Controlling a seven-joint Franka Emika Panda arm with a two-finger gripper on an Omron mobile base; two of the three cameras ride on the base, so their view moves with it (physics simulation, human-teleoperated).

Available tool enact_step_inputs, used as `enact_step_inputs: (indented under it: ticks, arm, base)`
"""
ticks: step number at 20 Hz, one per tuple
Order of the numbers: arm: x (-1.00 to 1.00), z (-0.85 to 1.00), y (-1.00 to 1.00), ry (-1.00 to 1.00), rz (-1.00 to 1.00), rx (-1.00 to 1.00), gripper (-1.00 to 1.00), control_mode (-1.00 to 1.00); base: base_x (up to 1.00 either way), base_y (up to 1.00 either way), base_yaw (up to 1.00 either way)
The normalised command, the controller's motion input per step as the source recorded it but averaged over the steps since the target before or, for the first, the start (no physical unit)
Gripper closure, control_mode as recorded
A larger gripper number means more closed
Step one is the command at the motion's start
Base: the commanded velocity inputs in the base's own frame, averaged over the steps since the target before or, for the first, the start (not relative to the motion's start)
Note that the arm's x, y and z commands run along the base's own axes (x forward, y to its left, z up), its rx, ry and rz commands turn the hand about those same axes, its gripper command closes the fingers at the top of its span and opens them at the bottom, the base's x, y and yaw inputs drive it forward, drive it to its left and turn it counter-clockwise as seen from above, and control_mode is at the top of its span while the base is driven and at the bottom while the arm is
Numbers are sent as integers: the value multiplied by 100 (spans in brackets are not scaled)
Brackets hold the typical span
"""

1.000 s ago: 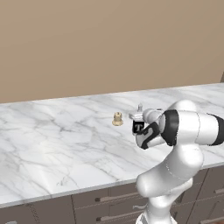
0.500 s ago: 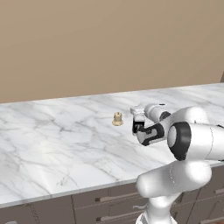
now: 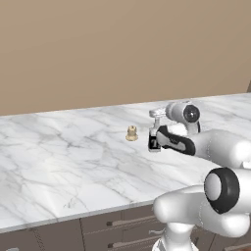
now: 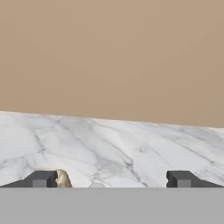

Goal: Open the cabinet directly in front. Then move the liquor and the cup to the dining counter with the candle on it.

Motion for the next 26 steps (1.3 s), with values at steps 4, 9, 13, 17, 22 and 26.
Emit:
enact_step_inputs:
  ticks: [4, 9, 13, 17, 22, 26]
  arm:
    - [-7, 88, -5, 32, 0, -11, -100, -100]
    - [-30, 67, -15, 36, 0, -11, -100, -100]
    - [-61, 15, -16, 5, 0, -2, -100, -100]
    - [-73, 0, -12, -16, 0, 0, -100, -100]
    - [-80, 0, -9, -28, 0, 3, -100, -100]
    - [-79, 0, -5, -30, 0, 3, -100, -100]
  base:
    - [0, 0, 0]
    - [0, 0, 0]
    - [0, 0, 0]
    - [0, 0, 0]
    - [0, 0, 0]
    - [0, 0, 0]
